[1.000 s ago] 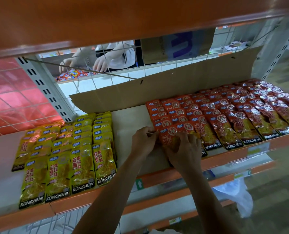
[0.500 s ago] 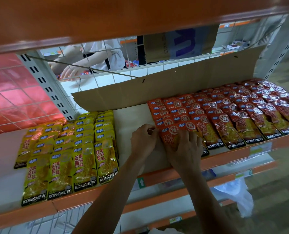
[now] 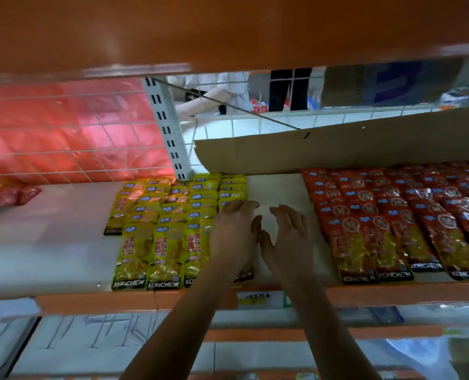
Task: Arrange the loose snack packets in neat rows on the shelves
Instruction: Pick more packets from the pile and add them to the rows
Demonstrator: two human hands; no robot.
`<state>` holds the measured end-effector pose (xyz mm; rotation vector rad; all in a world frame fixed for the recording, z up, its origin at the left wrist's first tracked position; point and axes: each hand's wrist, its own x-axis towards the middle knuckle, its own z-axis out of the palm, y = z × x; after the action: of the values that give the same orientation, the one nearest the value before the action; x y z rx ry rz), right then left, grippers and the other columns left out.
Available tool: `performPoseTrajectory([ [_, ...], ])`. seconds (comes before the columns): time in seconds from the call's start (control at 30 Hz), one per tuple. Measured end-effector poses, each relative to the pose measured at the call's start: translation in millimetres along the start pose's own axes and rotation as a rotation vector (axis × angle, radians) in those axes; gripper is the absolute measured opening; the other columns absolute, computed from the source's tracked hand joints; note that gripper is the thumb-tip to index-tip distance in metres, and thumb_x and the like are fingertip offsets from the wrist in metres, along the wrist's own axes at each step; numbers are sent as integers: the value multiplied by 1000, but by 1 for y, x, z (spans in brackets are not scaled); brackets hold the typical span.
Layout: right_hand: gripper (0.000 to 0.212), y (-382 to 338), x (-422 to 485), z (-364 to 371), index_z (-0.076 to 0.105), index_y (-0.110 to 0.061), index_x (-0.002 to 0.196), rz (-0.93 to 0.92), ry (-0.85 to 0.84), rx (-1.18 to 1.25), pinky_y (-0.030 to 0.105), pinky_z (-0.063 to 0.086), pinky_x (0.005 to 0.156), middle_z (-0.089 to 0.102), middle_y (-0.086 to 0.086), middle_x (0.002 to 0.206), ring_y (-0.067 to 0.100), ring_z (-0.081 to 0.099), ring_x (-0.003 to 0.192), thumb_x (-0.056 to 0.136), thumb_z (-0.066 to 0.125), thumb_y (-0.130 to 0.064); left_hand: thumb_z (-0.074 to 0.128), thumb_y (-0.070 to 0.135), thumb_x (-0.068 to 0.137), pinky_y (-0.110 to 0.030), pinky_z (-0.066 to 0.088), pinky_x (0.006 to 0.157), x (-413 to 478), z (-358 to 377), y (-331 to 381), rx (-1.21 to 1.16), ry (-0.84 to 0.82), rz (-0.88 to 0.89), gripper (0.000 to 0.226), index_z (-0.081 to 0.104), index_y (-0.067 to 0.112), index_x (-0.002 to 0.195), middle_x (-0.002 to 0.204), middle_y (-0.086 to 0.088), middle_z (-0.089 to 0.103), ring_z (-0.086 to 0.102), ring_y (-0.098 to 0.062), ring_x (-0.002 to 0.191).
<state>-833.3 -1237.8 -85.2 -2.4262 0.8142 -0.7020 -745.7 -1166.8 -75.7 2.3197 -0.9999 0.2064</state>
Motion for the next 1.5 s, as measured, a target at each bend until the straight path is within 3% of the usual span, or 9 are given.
performPoseTrajectory([
  [0.13, 44, -45, 4, 34, 64, 3, 114, -91, -23, 15, 46, 46, 96, 60, 23, 121, 42, 54, 112, 71, 73, -8, 64, 16, 82, -38, 46, 77, -8, -34, -47, 86, 31, -36, 27, 66, 14, 109, 109, -9, 65, 56, -32, 104],
  [0.5, 43, -223, -9, 155, 62, -2, 115, -230, -113, 25, 42, 43, 94, 61, 19, 115, 40, 53, 110, 73, 70, -6, 61, 29, 86, -40, 42, 97, -31, -150, -226, 188, 91, -201, 47, 57, 18, 131, 136, -7, 55, 47, -30, 125],
  [0.6, 44, -272, -14, 193, 61, -3, 118, -256, -155, 45, 39, 35, 99, 60, 18, 120, 38, 51, 113, 76, 69, -6, 51, 39, 94, -37, 35, 107, -35, -176, -283, 243, 88, -271, 53, 42, 23, 143, 149, -4, 42, 34, -25, 137],
  [0.73, 46, -328, -21, 241, 53, -9, 130, -276, -267, 36, 30, 25, 107, 54, 10, 133, 27, 46, 125, 85, 61, -12, 52, 40, 94, -41, 36, 104, -46, -212, -342, 265, 108, -341, 55, 40, 20, 144, 149, -7, 40, 33, -27, 137],
  [0.83, 46, -365, -25, 271, 49, -14, 134, -261, -339, 79, 27, 28, 107, 51, 4, 137, 21, 44, 126, 90, 59, -20, 51, 43, 93, -38, 32, 105, -53, -235, -383, 335, 93, -415, 59, 36, 17, 144, 149, -7, 37, 31, -27, 137],
  [0.97, 41, -407, -33, 302, 51, -18, 130, -202, -462, 158, 29, 43, 91, 61, 4, 124, 22, 56, 112, 91, 60, -29, 57, 40, 89, -41, 34, 102, -66, -262, -424, 357, 140, -511, 57, 43, 13, 137, 145, -10, 38, 32, -31, 134],
  [1.17, 43, -457, -52, 342, 48, -16, 116, -231, -568, 107, 31, 46, 76, 68, 6, 103, 28, 63, 99, 87, 61, -45, 63, 35, 85, -46, 36, 96, -83, -300, -485, 410, 245, -722, 53, 50, 9, 130, 137, -17, 45, 39, -36, 125],
  [1.3, 53, -477, -65, 359, 40, -12, 117, -199, -543, 39, 33, 41, 67, 66, 12, 106, 35, 64, 96, 88, 53, -54, 69, 39, 82, -47, 41, 92, -89, -307, -503, 408, 146, -850, 65, 41, 13, 135, 135, -15, 43, 38, -36, 124],
  [1.5, 37, -485, -61, 364, 42, -13, 116, -95, -603, 84, 33, 43, 72, 64, 13, 110, 36, 61, 99, 86, 62, -23, 63, 31, 86, -44, 43, 89, -90, -305, -511, 309, 139, -865, 53, 44, 15, 133, 129, -15, 49, 43, -35, 121],
])
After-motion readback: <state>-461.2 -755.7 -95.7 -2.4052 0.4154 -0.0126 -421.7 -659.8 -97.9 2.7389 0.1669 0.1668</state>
